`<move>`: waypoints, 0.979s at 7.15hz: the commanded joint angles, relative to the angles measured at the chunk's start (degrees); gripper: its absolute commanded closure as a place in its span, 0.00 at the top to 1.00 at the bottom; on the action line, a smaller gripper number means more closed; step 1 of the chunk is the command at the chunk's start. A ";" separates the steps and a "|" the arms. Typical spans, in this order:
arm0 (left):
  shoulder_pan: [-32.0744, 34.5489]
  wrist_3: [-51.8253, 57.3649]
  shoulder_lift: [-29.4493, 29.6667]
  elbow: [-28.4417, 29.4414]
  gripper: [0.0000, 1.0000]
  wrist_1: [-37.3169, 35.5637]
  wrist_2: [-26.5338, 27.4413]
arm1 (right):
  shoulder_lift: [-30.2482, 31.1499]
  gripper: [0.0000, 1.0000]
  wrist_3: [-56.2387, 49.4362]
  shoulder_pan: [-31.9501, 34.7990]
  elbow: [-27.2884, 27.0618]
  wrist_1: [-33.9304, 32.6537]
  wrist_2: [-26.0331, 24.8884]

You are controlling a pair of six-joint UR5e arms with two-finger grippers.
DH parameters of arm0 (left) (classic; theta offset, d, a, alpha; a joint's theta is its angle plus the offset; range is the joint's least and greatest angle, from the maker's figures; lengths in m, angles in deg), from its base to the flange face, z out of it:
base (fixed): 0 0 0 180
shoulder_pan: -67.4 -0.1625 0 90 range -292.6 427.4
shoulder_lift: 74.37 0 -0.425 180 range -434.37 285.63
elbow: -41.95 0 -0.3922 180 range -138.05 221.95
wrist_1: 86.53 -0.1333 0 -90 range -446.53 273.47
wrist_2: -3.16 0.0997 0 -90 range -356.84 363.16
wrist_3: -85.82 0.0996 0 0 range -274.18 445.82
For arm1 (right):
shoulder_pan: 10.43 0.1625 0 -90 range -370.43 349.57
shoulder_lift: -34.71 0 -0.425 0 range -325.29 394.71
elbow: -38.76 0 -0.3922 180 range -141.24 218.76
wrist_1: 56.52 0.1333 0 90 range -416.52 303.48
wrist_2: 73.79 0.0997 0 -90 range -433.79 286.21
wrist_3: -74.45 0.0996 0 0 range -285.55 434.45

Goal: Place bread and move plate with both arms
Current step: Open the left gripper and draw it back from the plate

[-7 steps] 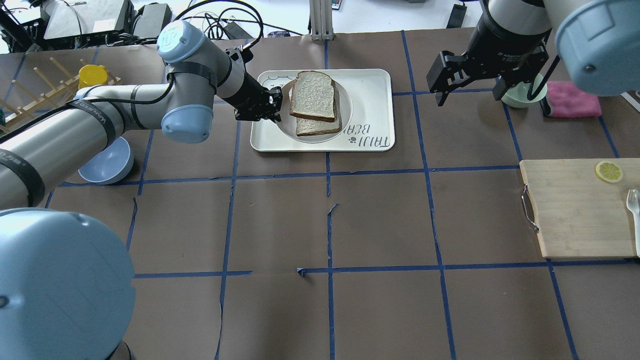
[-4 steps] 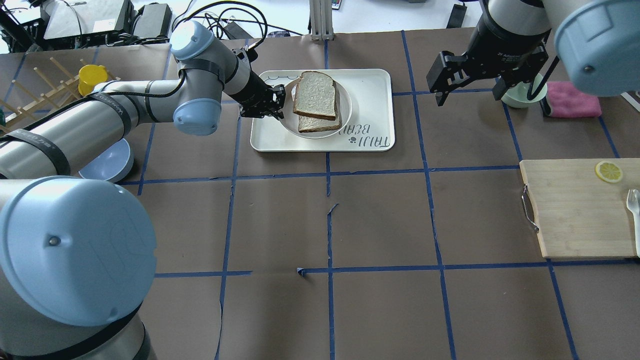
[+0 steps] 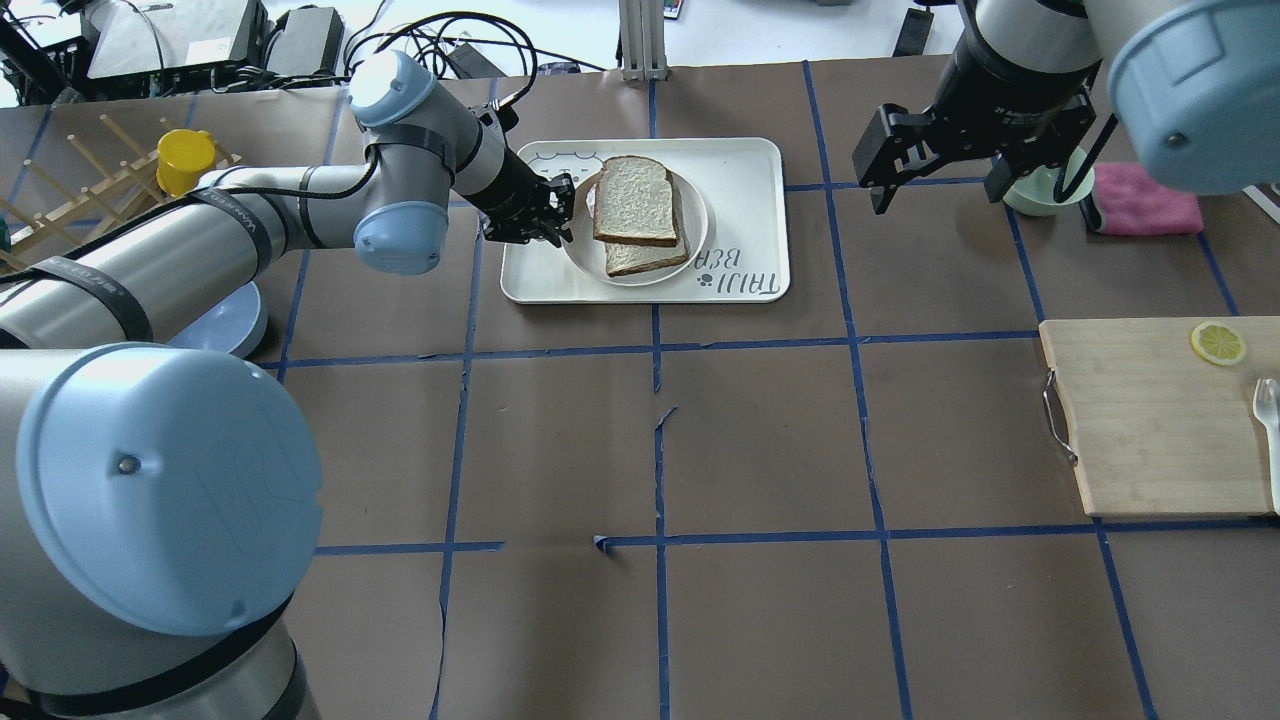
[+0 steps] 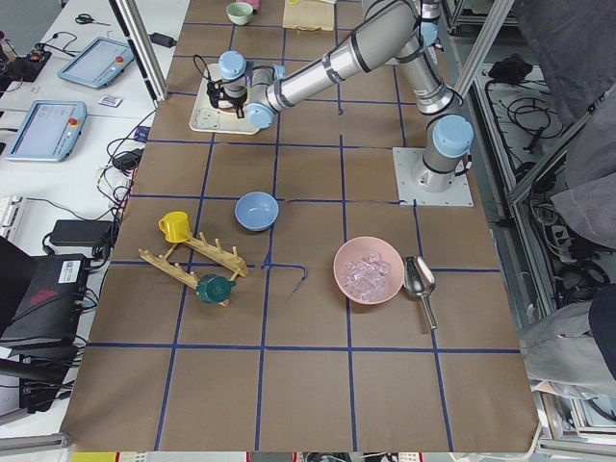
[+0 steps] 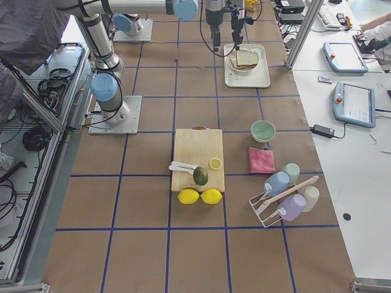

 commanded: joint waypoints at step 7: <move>1.91 0.63 -27.51 -0.99 1.00 35.96 8.18 | 0.03 1.00 0.00 0.24 0.03 -0.26 0.18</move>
